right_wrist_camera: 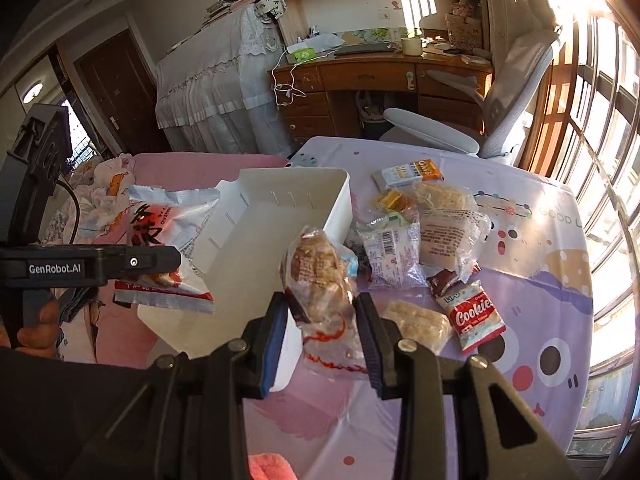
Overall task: Organize snacks
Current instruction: 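Carry both bags over the white tray and open both tools to drop them, then move both tools back from the tray to the snack pile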
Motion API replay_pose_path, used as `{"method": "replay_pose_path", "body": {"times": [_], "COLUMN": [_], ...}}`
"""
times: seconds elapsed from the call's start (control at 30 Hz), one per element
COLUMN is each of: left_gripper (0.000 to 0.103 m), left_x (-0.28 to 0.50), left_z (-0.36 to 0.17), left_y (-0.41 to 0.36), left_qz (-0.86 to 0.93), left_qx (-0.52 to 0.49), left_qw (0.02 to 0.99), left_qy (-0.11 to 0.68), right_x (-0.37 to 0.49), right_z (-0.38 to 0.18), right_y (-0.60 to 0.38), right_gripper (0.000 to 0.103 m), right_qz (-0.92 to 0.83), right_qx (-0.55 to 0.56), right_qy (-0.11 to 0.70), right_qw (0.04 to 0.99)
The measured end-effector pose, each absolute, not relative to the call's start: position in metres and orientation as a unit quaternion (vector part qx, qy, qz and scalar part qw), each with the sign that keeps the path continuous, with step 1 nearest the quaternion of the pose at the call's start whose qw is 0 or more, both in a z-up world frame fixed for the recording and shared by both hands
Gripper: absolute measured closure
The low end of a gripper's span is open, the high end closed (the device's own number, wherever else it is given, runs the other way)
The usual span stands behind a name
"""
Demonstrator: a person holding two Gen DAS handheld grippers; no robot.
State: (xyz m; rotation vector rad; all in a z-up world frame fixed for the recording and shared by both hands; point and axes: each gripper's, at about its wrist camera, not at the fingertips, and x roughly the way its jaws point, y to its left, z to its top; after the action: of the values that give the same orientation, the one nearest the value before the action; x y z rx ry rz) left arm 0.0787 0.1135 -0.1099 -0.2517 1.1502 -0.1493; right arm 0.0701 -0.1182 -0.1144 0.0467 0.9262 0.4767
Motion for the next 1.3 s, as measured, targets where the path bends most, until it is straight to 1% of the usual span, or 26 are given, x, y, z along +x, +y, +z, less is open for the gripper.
{"method": "replay_pose_path", "body": {"times": [0.23, 0.5, 0.57, 0.6, 0.63, 0.67, 0.7, 0.83, 1.3], "left_gripper": [0.055, 0.054, 0.047, 0.038, 0.030, 0.028, 0.028, 0.026, 0.026], "left_x": [0.085, 0.094, 0.097, 0.099, 0.100, 0.101, 0.102, 0.104, 0.098], "left_z": [-0.121, -0.130, -0.132, -0.133, -0.132, -0.131, -0.131, -0.133, -0.141], "left_y": [0.156, 0.186, 0.188, 0.189, 0.191, 0.191, 0.192, 0.190, 0.164], "left_qz": [-0.098, -0.136, -0.138, -0.138, -0.138, -0.139, -0.141, -0.141, -0.153], "left_qx": [-0.100, -0.079, -0.072, -0.068, -0.066, -0.064, -0.062, -0.056, -0.051], "left_qw": [0.830, 0.830, 0.830, 0.830, 0.832, 0.833, 0.834, 0.831, 0.819], "left_qy": [0.540, 0.536, 0.536, 0.536, 0.534, 0.532, 0.530, 0.536, 0.550], "right_x": [0.064, 0.061, 0.063, 0.064, 0.064, 0.066, 0.066, 0.064, 0.050], "right_z": [-0.116, -0.124, -0.128, -0.129, -0.132, -0.133, -0.134, -0.134, -0.140], "right_y": [-0.068, -0.024, -0.017, -0.015, -0.014, -0.013, -0.012, -0.013, -0.033], "right_gripper": [0.068, 0.067, 0.066, 0.066, 0.060, 0.056, 0.050, 0.047, 0.046], "right_qz": [0.225, 0.215, 0.206, 0.203, 0.198, 0.192, 0.187, 0.173, 0.150], "right_qx": [0.045, 0.055, 0.059, 0.063, 0.066, 0.067, 0.068, 0.074, 0.077], "right_qy": [0.439, 0.441, 0.444, 0.446, 0.450, 0.454, 0.456, 0.458, 0.479], "right_qw": [0.869, 0.870, 0.870, 0.869, 0.868, 0.867, 0.867, 0.869, 0.861]}}
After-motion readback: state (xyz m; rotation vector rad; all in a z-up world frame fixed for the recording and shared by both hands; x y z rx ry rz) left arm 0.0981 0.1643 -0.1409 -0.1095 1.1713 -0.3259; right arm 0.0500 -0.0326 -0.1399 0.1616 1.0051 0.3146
